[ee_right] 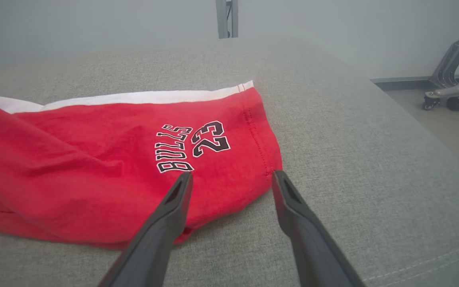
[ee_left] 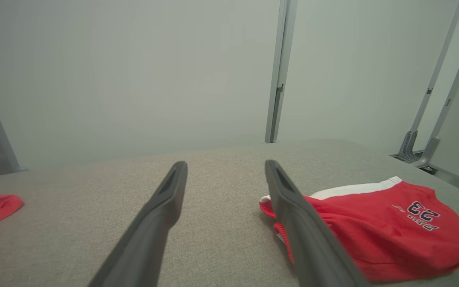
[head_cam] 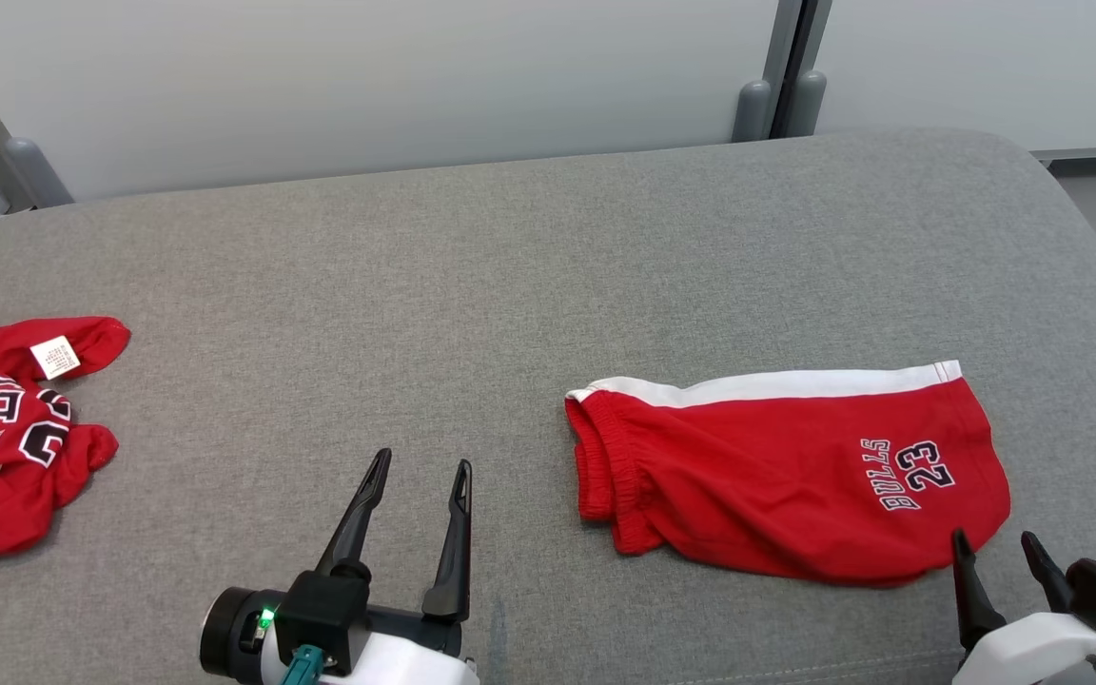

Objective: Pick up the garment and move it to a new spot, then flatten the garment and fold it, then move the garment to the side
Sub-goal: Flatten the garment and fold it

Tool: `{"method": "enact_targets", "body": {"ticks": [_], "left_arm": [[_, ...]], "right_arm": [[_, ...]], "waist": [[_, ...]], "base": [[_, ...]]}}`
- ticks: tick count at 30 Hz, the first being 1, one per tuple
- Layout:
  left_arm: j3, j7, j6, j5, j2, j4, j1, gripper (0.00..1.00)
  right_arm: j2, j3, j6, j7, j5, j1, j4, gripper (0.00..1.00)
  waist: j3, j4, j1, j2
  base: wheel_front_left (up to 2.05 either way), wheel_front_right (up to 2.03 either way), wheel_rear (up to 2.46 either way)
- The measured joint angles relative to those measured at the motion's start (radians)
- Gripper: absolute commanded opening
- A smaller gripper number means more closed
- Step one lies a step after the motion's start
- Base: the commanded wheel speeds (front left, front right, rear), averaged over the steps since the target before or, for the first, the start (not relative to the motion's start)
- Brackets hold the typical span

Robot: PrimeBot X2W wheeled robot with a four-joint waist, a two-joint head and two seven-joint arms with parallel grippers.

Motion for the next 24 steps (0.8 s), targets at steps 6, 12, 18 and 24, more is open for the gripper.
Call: {"method": "enact_targets", "body": {"ticks": [6, 12, 18, 24], "left_arm": [[-0.001, 0.0, 0.0, 0.002, 0.0, -0.001, 0.0, 1.0], [-0.007, 0.0, -0.005, 0.009, 0.0, -0.001, -0.002, 1.0], [-0.01, 0.0, -0.009, 0.008, 0.0, -0.003, -0.012, 1.0], [-0.015, 0.0, -0.009, 0.008, 0.0, -0.003, -0.029, 1.0]], "right_arm": [[0.034, -0.03, 0.0, 0.017, 0.171, -0.021, 0.051, 1.0], [0.022, -0.027, 0.0, 0.037, 0.353, -0.126, 0.151, 1.0], [-0.017, -0.015, 0.0, 0.058, 0.45, -0.216, 0.29, 1.0], [-0.021, 0.016, 0.0, 0.063, 0.515, -0.285, 0.397, 1.0]], "waist": [[0.01, 0.001, 0.0, 0.0], [0.028, 0.009, 0.0, 0.0], [0.048, 0.032, 0.0, 0.0], [0.069, 0.06, 0.0, 0.0]], "base": [[0.0, 0.0, 0.0], [0.0, 0.0, 0.0], [0.0, 0.0, 0.0], [0.0, 0.0, 0.0]]}}
